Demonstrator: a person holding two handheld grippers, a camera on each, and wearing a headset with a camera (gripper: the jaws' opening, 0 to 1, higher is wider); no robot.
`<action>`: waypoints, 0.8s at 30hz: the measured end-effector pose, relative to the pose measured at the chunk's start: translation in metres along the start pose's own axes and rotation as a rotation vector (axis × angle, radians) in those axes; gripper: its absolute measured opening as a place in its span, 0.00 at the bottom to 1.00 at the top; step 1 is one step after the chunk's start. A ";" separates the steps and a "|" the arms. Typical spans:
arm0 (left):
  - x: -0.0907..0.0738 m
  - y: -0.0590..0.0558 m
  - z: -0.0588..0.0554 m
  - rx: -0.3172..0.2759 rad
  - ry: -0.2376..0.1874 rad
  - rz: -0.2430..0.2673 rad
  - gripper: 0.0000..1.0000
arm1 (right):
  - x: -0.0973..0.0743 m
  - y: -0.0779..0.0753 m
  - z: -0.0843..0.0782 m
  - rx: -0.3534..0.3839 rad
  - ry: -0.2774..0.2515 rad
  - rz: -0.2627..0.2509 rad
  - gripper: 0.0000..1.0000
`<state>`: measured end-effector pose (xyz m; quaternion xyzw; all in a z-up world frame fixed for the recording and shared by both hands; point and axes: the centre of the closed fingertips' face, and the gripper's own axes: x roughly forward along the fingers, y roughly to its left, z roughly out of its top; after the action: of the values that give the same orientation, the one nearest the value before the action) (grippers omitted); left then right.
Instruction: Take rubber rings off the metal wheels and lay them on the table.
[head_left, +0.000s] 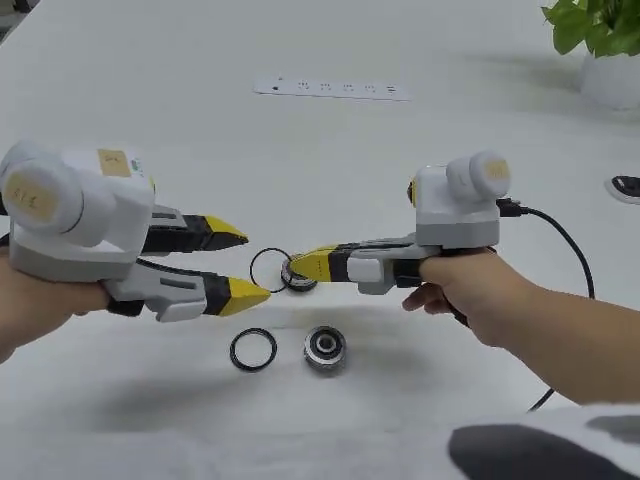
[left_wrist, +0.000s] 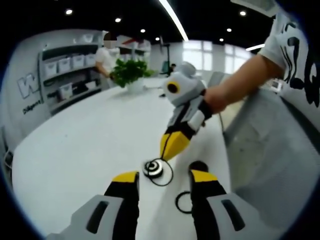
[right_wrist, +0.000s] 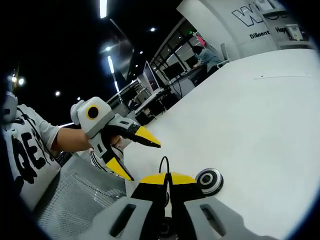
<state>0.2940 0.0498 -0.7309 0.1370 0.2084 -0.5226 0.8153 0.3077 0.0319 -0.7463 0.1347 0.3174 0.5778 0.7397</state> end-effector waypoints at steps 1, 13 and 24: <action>-0.001 -0.001 -0.001 0.000 0.000 0.000 0.42 | 0.001 0.001 -0.001 -0.001 0.004 0.003 0.00; -0.013 -0.008 -0.011 -0.012 0.008 0.002 0.49 | 0.008 0.014 -0.014 0.000 0.057 0.042 0.00; -0.020 -0.015 -0.023 -0.034 0.019 -0.004 0.54 | 0.015 0.019 -0.035 0.010 0.122 0.074 0.00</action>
<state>0.2686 0.0699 -0.7415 0.1277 0.2252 -0.5196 0.8143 0.2736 0.0455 -0.7670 0.1146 0.3596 0.6105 0.6963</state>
